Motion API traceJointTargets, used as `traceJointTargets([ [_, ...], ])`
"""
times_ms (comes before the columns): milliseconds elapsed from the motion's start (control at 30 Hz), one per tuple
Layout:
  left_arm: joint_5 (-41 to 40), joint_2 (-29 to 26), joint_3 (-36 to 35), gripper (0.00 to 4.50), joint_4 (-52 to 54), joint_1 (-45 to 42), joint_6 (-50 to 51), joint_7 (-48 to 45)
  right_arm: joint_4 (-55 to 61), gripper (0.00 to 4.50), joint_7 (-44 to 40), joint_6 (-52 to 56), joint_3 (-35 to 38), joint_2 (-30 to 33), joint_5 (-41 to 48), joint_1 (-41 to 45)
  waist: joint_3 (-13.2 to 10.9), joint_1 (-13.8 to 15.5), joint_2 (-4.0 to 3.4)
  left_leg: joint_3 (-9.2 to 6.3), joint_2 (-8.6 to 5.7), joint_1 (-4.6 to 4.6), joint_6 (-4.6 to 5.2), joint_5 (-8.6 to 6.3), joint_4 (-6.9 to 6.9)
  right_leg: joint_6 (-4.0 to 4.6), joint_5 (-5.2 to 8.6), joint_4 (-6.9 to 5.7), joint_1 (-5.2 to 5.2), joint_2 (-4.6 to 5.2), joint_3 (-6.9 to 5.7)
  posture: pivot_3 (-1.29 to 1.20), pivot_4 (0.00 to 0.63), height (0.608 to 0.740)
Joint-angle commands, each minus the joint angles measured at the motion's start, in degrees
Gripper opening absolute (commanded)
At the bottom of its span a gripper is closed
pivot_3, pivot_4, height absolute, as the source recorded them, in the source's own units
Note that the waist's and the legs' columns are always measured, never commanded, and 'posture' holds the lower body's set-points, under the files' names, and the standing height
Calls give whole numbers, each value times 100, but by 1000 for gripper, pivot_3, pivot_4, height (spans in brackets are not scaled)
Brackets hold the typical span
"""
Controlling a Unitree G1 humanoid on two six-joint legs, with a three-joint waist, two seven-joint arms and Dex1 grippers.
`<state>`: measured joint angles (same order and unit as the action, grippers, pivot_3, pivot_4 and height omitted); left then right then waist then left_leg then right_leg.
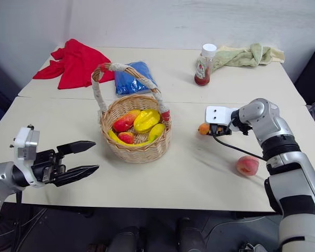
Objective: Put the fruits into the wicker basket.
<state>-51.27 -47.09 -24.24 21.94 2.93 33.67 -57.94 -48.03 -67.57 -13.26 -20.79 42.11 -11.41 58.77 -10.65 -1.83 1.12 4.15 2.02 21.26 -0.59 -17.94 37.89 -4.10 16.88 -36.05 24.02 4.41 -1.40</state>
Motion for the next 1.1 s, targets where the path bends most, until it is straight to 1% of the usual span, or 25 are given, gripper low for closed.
traceJointTargets([
  [33,11,8,-278,4500,115,109,-150,-42,432,2137,-841,-445,537,151,805,65,-3,0,-4,1,0,1,0,0,0,0,0,0,0,0,1,0,150,740],
  [67,15,11,-309,4500,105,148,-164,-52,642,2137,-1166,-438,620,195,1025,2,-3,2,-5,0,0,0,0,0,0,-1,0,0,0,0,0,0,150,740],
  [100,17,23,-353,4500,90,203,-181,-55,1047,2137,-1563,-148,700,273,1314,-114,-4,1,-6,0,2,0,0,0,0,-1,0,0,0,-1,-1,0,150,740],
  [167,32,40,-467,4500,30,423,-169,-80,2566,2137,-2241,1019,652,607,2049,-518,-4,8,-7,-1,8,0,-1,-2,-1,-1,-1,0,0,-3,-2,0,150,740],
  [200,53,124,-559,4500,-18,521,-257,-69,3603,2137,-2414,1957,588,797,2654,-736,-5,16,-9,-4,9,1,-1,-4,-3,-1,-1,1,0,-2,-5,0,150,740],
  [233,65,183,-618,4500,-49,582,-329,-60,4308,2137,-2481,2615,560,922,3053,-884,-7,15,-12,-7,12,2,2,-8,-4,-1,0,2,0,-1,-8,0,150,740],
  [300,111,377,-770,4500,-66,633,-525,70,5582,2137,-2293,3916,636,790,4114,-975,-7,-18,-11,-8,14,2,13,-17,-7,-1,0,5,1,1,-8,0,150,740],
  [333,132,391,-813,4500,-62,712,-527,62,5993,2137,-2064,4255,667,567,4510,-955,-7,-33,-11,-9,18,-2,23,-26,-6,-1,0,1,0,1,-7,0,150,740],
  [400,135,428,-886,4500,-43,845,-505,87,6463,2137,-1453,4749,709,-44,5032,-818,-4,-72,-7,-19,25,-10,16,-29,-7,2,0,-5,-2,-1,-12,0,150,740],
  [467,72,446,-944,4500,21,975,-442,122,6573,2137,-836,5172,792,-661,5326,-649,-5,-81,-8,-29,27,-13,9,-25,-7,12,1,-15,-4,1,-21,0,150,740],
  [533,124,471,-981,4500,71,1086,-533,87,6423,2137,-242,5201,759,-1261,5155,-513,-5,-85,-8,-35,24,-9,5,-22,-7,18,3,-19,1,8,-24,0,150,740],
  [633,143,479,-1055,4500,106,1136,-577,130,6092,2137,549,4716,469,-1779,4238,-449,-3,-34,-5,-46,17,5,4,-22,-7,22,5,-10,5,18,-38,0,150,740],
  [700,124,481,-1098,4500,128,1165,-575,141,5907,2137,909,4356,388,-1981,3742,-446,-2,-21,-5,-46,14,12,-1,-19,-8,23,5,-2,7,20,-41,0,150,740],
  [767,124,523,-1113,4500,219,1223,-592,191,5898,2137,1345,4299,529,-2190,3589,-536,-2,-27,-4,-42,8,22,-7,-15,-8,22,5,-2,20,24,-37,0,150,740],
  [800,125,540,-1124,4500,250,1235,-608,216,5952,2137,1507,4442,579,-2212,3570,-596,-2,-28,-4,-38,6,34,-10,-13,-8,21,4,-5,32,25,-34,0,150,740],
  [867,98,573,-1157,4500,279,1246,-612,251,6095,2137,1550,4500,485,-2126,3444,-734,-2,-26,-4,-36,7,41,-14,-11,-9,20,4,-6,40,23,-39,0,150,740],
  [900,81,585,-1162,4500,298,1246,-603,268,6184,2863,1536,4491,414,-2080,3393,-821,-2,-22,-4,-36,8,43,-14,-11,-9,20,4,-5,42,23,-43,0,150,740],
  [967,70,596,-1101,4500,338,1213,-593,296,6259,3475,1577,4278,329,-2083,3215,-934,-2,-22,-4,-35,9,46,-12,-13,-9,20,4,-3,42,23,-52,0,150,740],
  [1033,29,583,-1017,4500,377,1133,-549,348,6309,4200,1438,4075,228,-2001,3051,-976,-2,-23,-4,-31,8,46,-4,-16,-8,18,3,-5,42,23,-54,0,150,740],
  [1067,30,568,-979,4500,379,1041,-548,387,6345,4459,1265,4002,172,-1910,3020,-992,-2,-25,-4,-31,7,46,4,-17,-7,16,2,-7,42,22,-54,0,150,740],
  [1100,2,554,-951,4500,376,927,-521,440,6420,4459,1044,3988,173,-1828,3126,-1034,-2,-23,-3,-31,7,45,14,-20,-7,16,2,-11,43,22,-54,0,150,740],
])
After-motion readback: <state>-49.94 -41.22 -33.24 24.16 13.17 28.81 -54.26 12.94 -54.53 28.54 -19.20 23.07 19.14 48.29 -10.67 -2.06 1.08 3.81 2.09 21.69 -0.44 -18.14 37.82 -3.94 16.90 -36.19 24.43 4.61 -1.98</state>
